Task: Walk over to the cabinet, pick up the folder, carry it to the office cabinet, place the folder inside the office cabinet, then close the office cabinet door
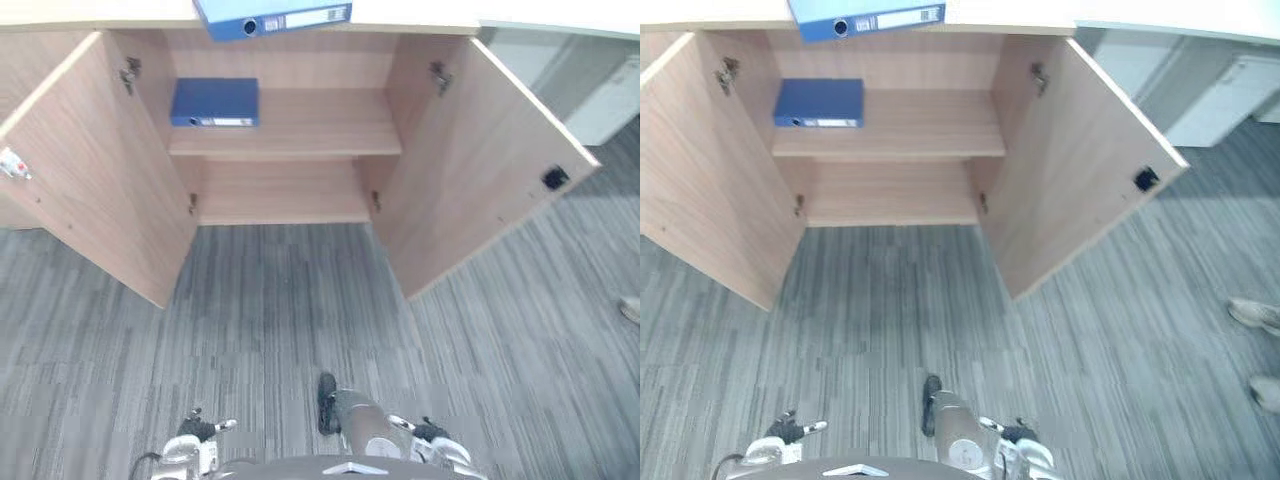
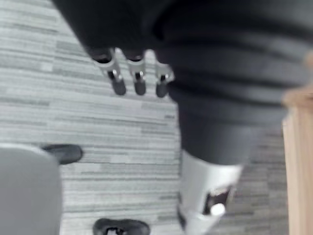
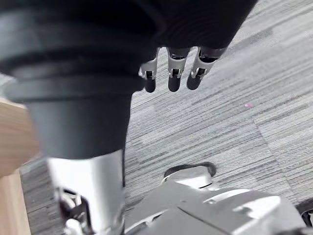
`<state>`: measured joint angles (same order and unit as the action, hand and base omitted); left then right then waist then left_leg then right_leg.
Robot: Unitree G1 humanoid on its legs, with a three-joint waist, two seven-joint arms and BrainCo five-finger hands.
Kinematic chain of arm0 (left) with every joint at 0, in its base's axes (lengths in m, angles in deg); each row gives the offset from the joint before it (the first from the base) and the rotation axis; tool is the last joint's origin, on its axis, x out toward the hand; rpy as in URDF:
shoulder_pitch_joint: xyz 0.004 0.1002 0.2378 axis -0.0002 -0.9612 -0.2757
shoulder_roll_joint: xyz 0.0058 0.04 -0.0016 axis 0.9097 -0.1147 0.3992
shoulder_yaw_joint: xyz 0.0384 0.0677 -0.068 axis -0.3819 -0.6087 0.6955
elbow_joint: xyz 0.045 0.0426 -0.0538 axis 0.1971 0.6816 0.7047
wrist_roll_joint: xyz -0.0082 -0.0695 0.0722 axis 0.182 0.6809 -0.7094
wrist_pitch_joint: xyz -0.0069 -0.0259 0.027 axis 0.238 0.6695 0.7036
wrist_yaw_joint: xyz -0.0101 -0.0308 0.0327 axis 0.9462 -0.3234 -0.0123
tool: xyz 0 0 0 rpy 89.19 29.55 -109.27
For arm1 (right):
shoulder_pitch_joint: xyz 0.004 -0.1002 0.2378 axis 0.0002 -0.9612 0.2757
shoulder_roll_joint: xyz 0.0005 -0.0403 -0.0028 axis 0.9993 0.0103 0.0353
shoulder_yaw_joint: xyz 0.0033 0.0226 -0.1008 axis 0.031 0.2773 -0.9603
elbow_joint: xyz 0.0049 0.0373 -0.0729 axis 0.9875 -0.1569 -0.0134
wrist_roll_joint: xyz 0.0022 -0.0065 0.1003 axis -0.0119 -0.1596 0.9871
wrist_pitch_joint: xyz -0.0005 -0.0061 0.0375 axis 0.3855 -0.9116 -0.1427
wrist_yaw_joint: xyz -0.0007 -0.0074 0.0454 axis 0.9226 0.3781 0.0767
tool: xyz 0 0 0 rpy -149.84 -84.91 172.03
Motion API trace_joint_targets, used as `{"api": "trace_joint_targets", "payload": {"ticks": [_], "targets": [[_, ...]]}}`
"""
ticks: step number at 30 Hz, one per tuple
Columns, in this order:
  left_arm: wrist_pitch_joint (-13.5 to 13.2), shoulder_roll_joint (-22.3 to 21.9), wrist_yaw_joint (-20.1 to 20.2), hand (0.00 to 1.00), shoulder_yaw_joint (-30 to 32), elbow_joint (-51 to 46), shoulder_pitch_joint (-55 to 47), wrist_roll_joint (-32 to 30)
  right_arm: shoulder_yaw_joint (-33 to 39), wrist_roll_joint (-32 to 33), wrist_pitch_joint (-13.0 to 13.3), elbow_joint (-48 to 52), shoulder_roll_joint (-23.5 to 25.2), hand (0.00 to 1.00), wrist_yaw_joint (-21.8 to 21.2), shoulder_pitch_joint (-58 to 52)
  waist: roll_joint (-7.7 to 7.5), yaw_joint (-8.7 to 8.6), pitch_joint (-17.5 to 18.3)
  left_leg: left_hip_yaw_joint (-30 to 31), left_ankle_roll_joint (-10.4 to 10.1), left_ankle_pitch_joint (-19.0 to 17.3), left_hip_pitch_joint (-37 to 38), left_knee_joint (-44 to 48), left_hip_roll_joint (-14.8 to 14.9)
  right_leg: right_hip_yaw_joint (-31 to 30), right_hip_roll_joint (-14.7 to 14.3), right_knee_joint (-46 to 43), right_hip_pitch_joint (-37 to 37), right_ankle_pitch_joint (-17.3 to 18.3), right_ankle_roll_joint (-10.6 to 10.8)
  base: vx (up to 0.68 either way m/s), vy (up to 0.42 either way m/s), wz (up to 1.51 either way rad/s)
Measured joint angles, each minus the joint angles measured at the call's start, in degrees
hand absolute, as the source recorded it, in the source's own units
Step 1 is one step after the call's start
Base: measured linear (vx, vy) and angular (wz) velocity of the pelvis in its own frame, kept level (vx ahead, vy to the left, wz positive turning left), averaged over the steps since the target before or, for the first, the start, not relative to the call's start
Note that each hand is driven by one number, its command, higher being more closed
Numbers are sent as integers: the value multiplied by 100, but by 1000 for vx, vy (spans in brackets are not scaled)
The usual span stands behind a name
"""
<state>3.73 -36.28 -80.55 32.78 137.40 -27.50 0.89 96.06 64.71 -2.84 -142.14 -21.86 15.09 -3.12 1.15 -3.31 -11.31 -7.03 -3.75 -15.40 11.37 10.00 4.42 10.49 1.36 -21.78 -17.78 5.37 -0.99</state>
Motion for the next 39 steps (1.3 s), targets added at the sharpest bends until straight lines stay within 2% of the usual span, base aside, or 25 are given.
{"api": "trace_joint_targets", "payload": {"ticks": [2, 3, 4, 6, 9, 11, 12, 14, 15, 16, 17, 19, 20, 21, 22, 23, 25, 27, 28, 29, 30, 31, 33, 35, 39], "targets": [[-19, -158, 11, 0, 284, -63, 23, 65, -8, 6, -5, 96, -38, 0, 4, -3, 88, 2, -53, -232, -41, 33, -663, 1492, 210, 38, -66, 234, 262, 75, -47, 377, -182, 19], [-29, -276, 28, 0, 593, -184, 12, 166, -14, 8, -11, 230, -60, 0, 14, -49, 180, 12, -163, -426, -111, 140, -1112, 2855, 580, 32, -215, 469, 716, 134, -123, 499, -192, -7], [-47, -325, 32, 0, 775, -297, -15, 226, -28, 14, -10, 274, -60, 0, 14, -76, 183, 109, -210, -645, -84, 121, -1302, 3824, 904, -13, -311, 574, 1122, 259, -212, 390, -133, -29], [-66, -340, 33, 0, 812, -420, -7, 271, -150, 26, -7, 348, -14, 0, 16, -99, 82, 241, -240, -930, -35, 60, -1648, 4505, 1231, -170, -356, 640, 1568, 451, -266, 391, -116, -49], [-117, -375, 43, 0, 857, -519, 24, 328, -155, 56, -11, 460, 171, 0, 14, -59, 69, 318, -182, -1231, 10, -52, -2363, 4093, 1311, -424, -298, 982, 2002, 534, -216, 327, 0, -41], [-140, -392, 57, 0, 883, -518, 76, 330, -112, 59, -34, 445, 270, 0, 16, -50, 41, 390, -178, -1439, 4, -87, -2575, 3266, 1150, -505, -160, 1210, 2281, 521, -151, 359, 100, -30], [-145, -390, 72, 0, 872, -502, 130, 328, -37, 57, -39, 438, 303, 0, 16, -43, 16, 427, -175, -1445, -43, -38, -2684, 2563, 927, -520, -30, 1389, 2484, 535, -65, 452, 200, -13], [-148, -382, 79, 0, 781, -488, 140, 325, 56, 56, -46, 385, 307, 0, 19, -63, -2, 450, -149, -1262, -12, 441, -2713, 1321, 532, -519, 146, 1570, 2724, 633, 163, 377, 192, -14], [-150, -377, 79, 0, 727, -464, 122, 335, 90, 52, -41, 305, 295, 0, 19, -52, 27, 474, -126, -1053, 185, 1066, -2725, 968, 403, -572, 186, 1648, 2869, 768, 351, 398, 274, -31], [-151, -341, 108, 0, 723, -461, 143, 329, 97, 52, -45, 186, 317, 0, 20, -22, -79, 489, -36, -1044, 454, 1205, -2715, 1118, 245, -673, 349, 1618, 2935, 915, 493, 398, 274, -26], [-149, -285, 106, 0, 695, -449, 146, 321, 96, 48, -48, 158, 361, 0, 19, -37, -184, 470, 37, -1079, 451, 1089, -2719, 1116, 149, -674, 447, 1561, 2909, 925, 512, 534, 319, -21], [-144, -124, 109, 0, 548, -336, 146, 313, 185, 36, -42, 128, 506, 0, 10, -40, -383, 481, 131, -1320, 602, 799, -2456, 1061, -1, -797, 677, 462, 2459, 918, 519, 490, 263, -29], [-143, -115, 104, 0, 544, -286, 152, 310, 219, 27, -43, 133, 516, 0, 9, -35, -397, 502, 126, -1385, 640, 728, -2294, 1013, -26, -865, 725, -60, 2272, 895, 540, 418, 244, -40], [-121, -94, 102, 0, 486, -238, 145, 295, 211, 6, -37, 182, 508, 0, 5, -29, -386, 459, 119, -1427, 696, 609, -1926, 828, -110, -991, 835, -1288, 1815, 664, 725, 330, 179, -21], [-95, -75, 103, 0, 430, -212, 134, 273, 208, 3, -32, 199, 509, 0, 4, -25, -355, 418, 104, -1435, 702, 565, -1759, 747, -134, -1008, 844, -1789, 1627, 681, 779, 417, 192, -8], [-78, -53, 100, 0, 329, -191, 99, 255, 191, -11, -4, 235, 508, 0, -1, 15, -333, 379, 90, -1471, 719, 530, -1387, 559, -165, -1018, 839, -2530, 1297, 848, 769, 322, 119, 1], [-65, -65, 99, 0, 302, -166, 71, 256, -26, -16, -3, 248, 459, 0, -1, 58, -322, 379, 87, -1495, 718, 531, -792, 145, -184, -760, 771, -2960, 759, 1135, 582, 410, 87, -2], [-57, -83, 101, 0, 305, -163, 75, 257, -30, -20, 9, 321, 458, 0, -1, 89, -315, 338, 83, -1477, 712, 532, -502, -104, -145, -566, 618, -2617, 299, 1263, 429, 375, -17, 11], [-56, -106, 97, 0, 311, -163, 78, 254, -30, -13, 11, 407, 465, 0, -1, 97, -286, 291, 71, -1439, 626, 508, -399, -182, -94, -481, 474, -2014, 102, 1242, 414, 325, -72, 20], [-57, -108, 98, 0, 314, -162, 74, 252, -31, -13, 11, 422, 472, 0, -1, 96, -284, 271, 72, -1398, 581, 498, -363, -217, -83, -496, 393, -1579, 60, 1162, 382, 326, -101, 35], [-57, -94, 100, 0, 322, -155, 68, 205, -31, -13, 11, 420, 493, 0, -1, 69, -330, 241, 99, -1323, 428, 450, -271, -276, -142, -522, 289, -576, 84, 570, 235, 351, -128, 43], [-59, -107, 95, 0, 388, -114, 108, 204, 6, 22, 19, 415, 504, 0, -7, 14, -408, 270, 140, -1166, 221, 311, -139, -346, -261, -598, 327, -297, 93, -14, 129, 348, -134, 34], [-54, -382, 94, 0, 491, 0, 73, 201, -4, -6, 15, 410, 299, 0, -4, 0, -1, 293, 292, -1139, 122, 337, -56, -408, -16, -418, 214, -266, 237, 165, 111, 338, -138, 29], [-59, -508, 101, 0, 579, -11, 74, 122, 54, -9, 11, 420, 252, 0, -3, 2, 154, 259, 307, -1048, 116, 334, -43, -196, 138, -197, 145, -164, 444, 330, 32, 355, -179, 46], [-62, -545, 112, 0, 603, -269, 92, 86, 35, -12, -23, 399, 270, 0, 5, -74, 98, 332, 282, -1058, -47, 212, -717, 1932, 722, 133, 95, 174, 1209, 540, -91, 210, -172, 37]]}}
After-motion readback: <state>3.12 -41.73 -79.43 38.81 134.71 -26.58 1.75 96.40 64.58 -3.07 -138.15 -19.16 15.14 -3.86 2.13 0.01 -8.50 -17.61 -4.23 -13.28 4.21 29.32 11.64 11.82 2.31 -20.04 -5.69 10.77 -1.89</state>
